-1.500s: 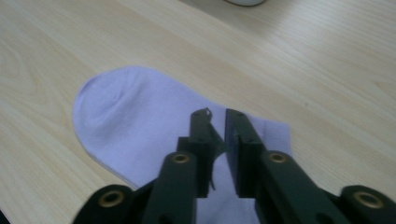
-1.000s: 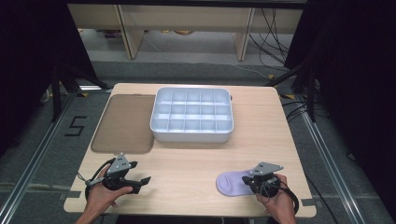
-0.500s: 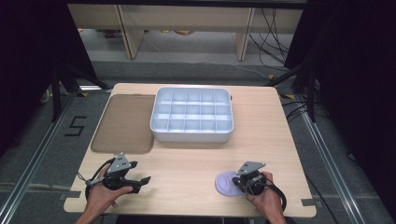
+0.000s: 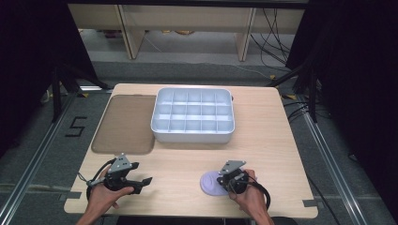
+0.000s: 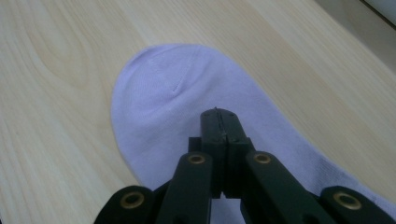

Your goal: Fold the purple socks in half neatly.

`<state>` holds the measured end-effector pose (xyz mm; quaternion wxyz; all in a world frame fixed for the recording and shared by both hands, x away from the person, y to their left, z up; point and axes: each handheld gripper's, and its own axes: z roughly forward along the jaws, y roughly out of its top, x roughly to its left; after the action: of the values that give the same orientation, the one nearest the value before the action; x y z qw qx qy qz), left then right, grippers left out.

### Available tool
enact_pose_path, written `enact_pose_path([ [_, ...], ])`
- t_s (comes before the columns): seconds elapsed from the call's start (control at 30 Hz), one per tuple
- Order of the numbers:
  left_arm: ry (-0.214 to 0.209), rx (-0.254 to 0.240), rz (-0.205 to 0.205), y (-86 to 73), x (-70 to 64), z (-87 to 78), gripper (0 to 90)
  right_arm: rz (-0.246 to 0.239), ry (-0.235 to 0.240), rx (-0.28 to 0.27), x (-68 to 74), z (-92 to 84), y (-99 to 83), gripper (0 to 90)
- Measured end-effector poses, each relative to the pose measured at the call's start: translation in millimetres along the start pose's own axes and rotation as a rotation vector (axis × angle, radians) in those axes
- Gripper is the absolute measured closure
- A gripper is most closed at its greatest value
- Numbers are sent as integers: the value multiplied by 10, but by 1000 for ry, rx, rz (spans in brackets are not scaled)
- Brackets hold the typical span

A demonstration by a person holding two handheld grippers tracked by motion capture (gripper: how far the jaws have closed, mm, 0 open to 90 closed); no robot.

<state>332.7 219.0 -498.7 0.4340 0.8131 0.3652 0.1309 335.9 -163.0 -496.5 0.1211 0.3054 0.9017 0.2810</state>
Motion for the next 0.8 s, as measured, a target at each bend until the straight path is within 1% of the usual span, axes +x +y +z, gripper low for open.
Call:
enact_pose_path([
  [0.03, -6, 4, 10, 4, 6, -5, 192, -12, 7, 5, 47, 53, 77, 900],
  [0.07, -6, 4, 10, 4, 6, -5, 193, -12, 7, 5, 47, 53, 77, 900],
  [0.1, -8, 3, 6, 4, 4, -6, 193, -31, 20, 14, 85, 86, 149, 900],
  [0.13, -11, 3, 5, 5, 6, -7, 193, -31, 20, 14, 85, 86, 149, 900],
  [0.17, -9, -2, -19, 1, -6, -2, 193, -26, 25, 7, 111, 122, 180, 900],
  [0.2, -5, -11, -3, 2, 1, -1, 193, -34, 27, 19, 126, 143, 216, 900],
  [0.23, -17, -8, -12, 2, 1, 0, 193, -37, 26, 12, 176, 187, 276, 900],
  [0.3, -31, 3, -18, 3, -2, 2, 193, -58, 32, 5, 219, 232, 334, 900],
  [0.33, -31, 3, -18, 3, -2, 2, 193, -58, 32, 5, 219, 232, 334, 900],
  [0.37, -38, -2, -30, 4, -16, 11, 193, -80, 33, 8, 253, 270, 393, 900],
  [0.4, -40, 1, -29, 6, -21, 14, 193, -80, 33, 8, 253, 270, 393, 900],
  [0.43, -45, -6, -33, 7, -38, 26, 195, -78, 45, 3, 306, 308, 446, 900],
  [0.47, -45, -6, -33, 7, -38, 26, 199, -78, 45, 3, 306, 308, 446, 900],
  [0.5, -48, 0, -31, 10, -39, 26, 199, -93, 45, -1, 327, 333, 470, 900],
  [0.53, -51, 8, -24, 13, -35, 23, 203, -92, 63, 1, 355, 351, 496, 900],
  [0.6, -60, 8, -40, 12, -44, 31, 205, -96, 56, 0, 411, 396, 555, 900],
  [0.63, -62, 2, -41, 10, -48, 39, 205, -102, 68, 1, 424, 405, 571, 900],
  [0.7, -66, 5, -45, 10, -57, 49, 208, -112, 71, -3, 448, 421, 601, 900],
  [0.73, -66, -4, -46, 9, -64, 59, 209, -117, 77, 1, 459, 428, 614, 900],
  [0.77, -66, -4, -46, 9, -64, 59, 209, -117, 77, 1, 459, 428, 614, 900],
  [0.8, -77, 8, -47, 16, -64, 61, 209, -131, 73, 1, 461, 435, 624, 900],
])
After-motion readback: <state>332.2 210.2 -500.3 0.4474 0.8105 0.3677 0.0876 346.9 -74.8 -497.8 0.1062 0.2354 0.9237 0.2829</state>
